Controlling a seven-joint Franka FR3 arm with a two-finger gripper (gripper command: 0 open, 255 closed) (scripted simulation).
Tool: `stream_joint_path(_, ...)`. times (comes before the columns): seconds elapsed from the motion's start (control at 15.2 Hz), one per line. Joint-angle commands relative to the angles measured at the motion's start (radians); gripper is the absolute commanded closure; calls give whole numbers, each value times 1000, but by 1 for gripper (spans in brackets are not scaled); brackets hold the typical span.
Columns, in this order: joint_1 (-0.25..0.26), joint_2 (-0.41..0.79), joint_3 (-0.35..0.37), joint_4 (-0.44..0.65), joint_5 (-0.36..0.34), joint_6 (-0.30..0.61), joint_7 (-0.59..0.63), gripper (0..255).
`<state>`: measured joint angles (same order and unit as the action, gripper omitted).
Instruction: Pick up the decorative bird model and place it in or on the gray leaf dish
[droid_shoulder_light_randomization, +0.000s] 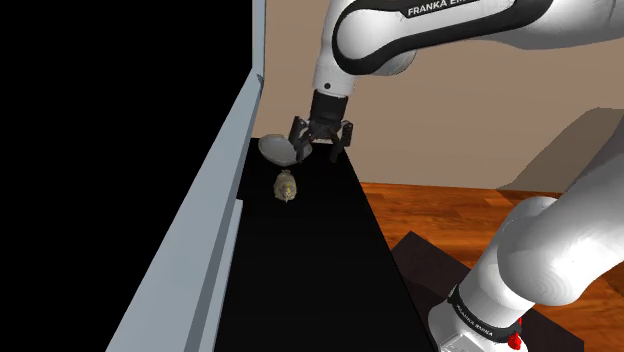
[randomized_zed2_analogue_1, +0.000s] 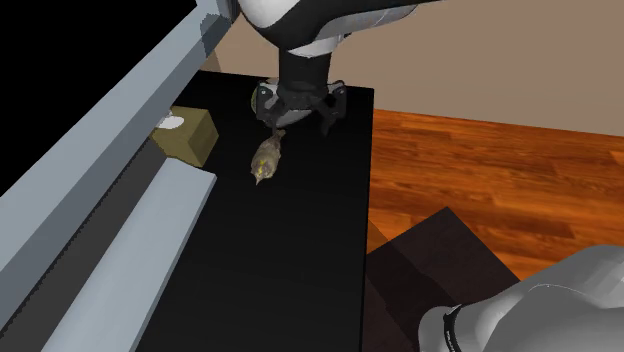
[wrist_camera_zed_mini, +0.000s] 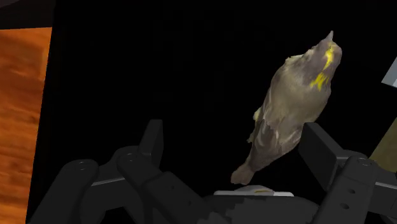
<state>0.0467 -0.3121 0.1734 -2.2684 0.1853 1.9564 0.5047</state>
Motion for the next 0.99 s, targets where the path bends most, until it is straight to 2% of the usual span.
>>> stream_joint_path(0.0, 2, 67, 22, 28, 12, 48, 64, 0)
stream_joint_path(0.26, 5, 202, 51, 122, 15, 105, 176, 0)
stream_joint_path(0.73, 13, 240, 61, 67, 16, 199, 178, 0)
stream_joint_path(0.92, 14, 243, 62, 63, 16, 207, 178, 0)
